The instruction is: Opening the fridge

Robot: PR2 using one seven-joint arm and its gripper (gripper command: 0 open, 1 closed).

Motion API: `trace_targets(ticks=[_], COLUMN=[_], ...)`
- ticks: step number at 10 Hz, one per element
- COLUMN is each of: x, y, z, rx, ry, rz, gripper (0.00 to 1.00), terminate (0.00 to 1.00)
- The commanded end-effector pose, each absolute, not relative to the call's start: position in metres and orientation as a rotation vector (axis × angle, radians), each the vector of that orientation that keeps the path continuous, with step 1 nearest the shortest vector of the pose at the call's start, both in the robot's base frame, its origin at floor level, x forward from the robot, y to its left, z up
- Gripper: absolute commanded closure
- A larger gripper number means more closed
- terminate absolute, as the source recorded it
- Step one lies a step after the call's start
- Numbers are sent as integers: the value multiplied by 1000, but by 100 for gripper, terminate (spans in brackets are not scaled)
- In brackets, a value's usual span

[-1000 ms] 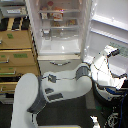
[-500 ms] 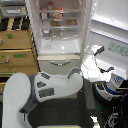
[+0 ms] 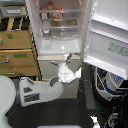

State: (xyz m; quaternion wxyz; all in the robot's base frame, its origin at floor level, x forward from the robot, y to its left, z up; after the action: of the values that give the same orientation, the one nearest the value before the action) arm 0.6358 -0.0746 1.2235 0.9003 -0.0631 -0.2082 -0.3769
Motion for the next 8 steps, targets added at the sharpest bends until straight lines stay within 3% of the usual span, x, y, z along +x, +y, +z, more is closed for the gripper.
trace_targets(ticks=[1,8], x=[509,407], y=[393,461], z=[885,806], rx=[-375,-414], ry=[-521,-537], rz=[-521,-315], gripper=[0,0], terminate=[0,0])
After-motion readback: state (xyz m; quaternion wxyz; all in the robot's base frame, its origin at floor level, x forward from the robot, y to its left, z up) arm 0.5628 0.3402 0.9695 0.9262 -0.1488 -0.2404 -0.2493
